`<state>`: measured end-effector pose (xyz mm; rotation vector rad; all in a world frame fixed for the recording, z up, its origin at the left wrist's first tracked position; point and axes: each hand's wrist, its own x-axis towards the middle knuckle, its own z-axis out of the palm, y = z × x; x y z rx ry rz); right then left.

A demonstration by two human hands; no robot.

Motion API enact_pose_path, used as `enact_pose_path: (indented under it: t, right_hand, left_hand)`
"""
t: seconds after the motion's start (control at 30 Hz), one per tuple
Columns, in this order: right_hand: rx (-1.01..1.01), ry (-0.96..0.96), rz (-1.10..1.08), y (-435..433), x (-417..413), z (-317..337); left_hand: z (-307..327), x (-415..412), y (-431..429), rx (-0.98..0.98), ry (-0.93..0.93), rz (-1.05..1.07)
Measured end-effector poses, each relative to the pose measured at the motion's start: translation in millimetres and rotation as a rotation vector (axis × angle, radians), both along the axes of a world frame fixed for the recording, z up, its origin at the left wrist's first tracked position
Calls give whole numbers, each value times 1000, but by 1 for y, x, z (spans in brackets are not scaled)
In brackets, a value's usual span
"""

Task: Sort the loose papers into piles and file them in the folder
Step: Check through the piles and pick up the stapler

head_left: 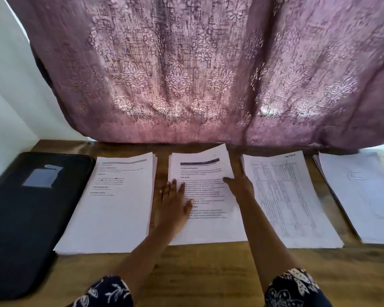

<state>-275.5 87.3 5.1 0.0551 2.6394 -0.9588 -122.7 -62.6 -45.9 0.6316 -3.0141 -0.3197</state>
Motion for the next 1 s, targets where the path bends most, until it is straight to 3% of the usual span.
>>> enact_pose_path:
  t: [0.23,0.33,0.43,0.57,0.63,0.77,0.83,0.9,1.0]
  right_hand:
    - [-186,-141,68,7,-15,10]
    - [-467,-267,48,5,-12,11]
    - [-615,-315,94,6,-9,5]
    - [-662,-314,204,18,-8,0]
    - [-649,-264,269,27,-5,1]
    - [-769,-290,232,45,2,14]
    - [-908,-326,213,54,11,27]
    - [-966,-301,183,58,14,43]
    - [-949,-174,179,54,15,74]
  left_hand:
    - [-1,-3,0,-22,70,-3]
    - [-4,-3,0,-32,103,-3]
    - [-5,-4,1,-44,108,5]
    - [-5,-3,-1,4,90,14]
    - [2,-6,-4,257,186,41]
    - [53,-13,-19,1100,664,237]
    - [75,-8,-17,1504,597,316]
    - [94,-8,-8,1654,493,341]
    - [122,-18,13,1461,662,272]
